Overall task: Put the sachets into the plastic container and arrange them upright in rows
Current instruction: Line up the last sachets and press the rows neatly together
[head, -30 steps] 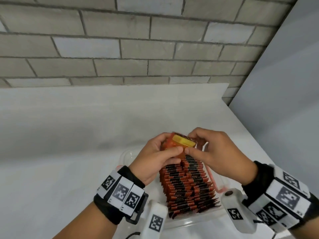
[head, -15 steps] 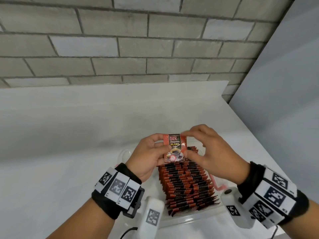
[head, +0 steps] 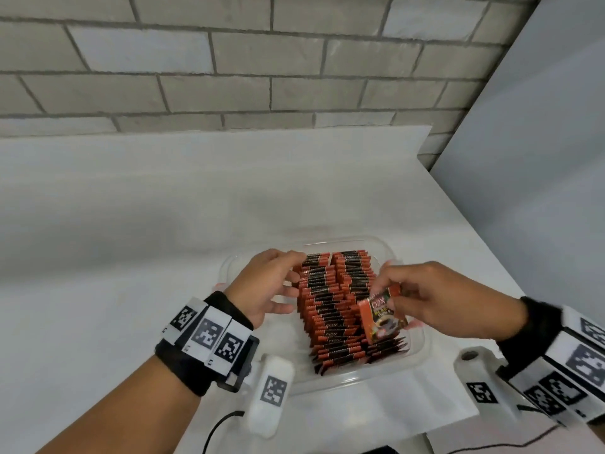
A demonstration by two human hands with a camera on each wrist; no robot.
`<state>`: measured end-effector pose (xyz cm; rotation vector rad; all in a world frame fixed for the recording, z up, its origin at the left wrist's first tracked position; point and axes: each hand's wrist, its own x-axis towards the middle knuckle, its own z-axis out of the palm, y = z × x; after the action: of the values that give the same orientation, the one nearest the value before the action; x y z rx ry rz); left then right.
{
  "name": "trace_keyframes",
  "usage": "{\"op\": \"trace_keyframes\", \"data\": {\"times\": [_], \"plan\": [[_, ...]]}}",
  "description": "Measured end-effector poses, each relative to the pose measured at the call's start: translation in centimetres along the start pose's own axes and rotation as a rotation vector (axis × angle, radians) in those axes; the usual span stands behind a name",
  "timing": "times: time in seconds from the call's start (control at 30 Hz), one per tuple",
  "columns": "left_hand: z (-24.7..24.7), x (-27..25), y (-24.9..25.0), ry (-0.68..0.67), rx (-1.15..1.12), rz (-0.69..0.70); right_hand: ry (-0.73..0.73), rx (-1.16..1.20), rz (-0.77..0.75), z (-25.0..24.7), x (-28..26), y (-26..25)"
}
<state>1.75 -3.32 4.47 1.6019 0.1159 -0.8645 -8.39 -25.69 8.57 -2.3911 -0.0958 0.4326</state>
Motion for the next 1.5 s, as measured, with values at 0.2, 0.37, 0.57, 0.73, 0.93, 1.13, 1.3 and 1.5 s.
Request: {"op": "trace_keyframes", "data": {"times": [0.2,0.37,0.57,0.73,0.93,1.13,1.3,1.5], "plan": [[0.7,0.0,-0.7,-0.074,-0.039,-0.161,-0.100,-0.081,-0.016,0.9,-2.0,0.8],[1.7,0.0,-0.8,-0.113,-0.051,-0.200,-0.120,-0.142,-0.021,1.9,-2.4,1.2],[2.2,-0.7,-0.2,-0.069,-0.149,-0.274,-0.124,-0.280,-0.054,2.0,-2.4,0.6],[2.4,-0.6,-0.3,-0.089,-0.194,-0.247,-0.136,-0.301,-0.041,1.9,-2.2,0.6],[2.6,-0.2,-0.7,-0.087,-0.197,-0.237,-0.136,-0.419,-0.047,2.6,-1.6,0.4],[2.7,0.2,-0.9,-0.082,-0.216,-0.245,-0.233,-0.657,-0.005,3.0,-1.1,0.8],[2.6,0.6,-1.2,-0.099,-0.212,-0.237,-0.242,-0.830,0.011,3.4,-0.7,0.8],[2.6,0.6,-1.2,-0.104,-0.201,-0.214,-0.318,-0.878,0.022,3.6,-0.5,0.5]]}}
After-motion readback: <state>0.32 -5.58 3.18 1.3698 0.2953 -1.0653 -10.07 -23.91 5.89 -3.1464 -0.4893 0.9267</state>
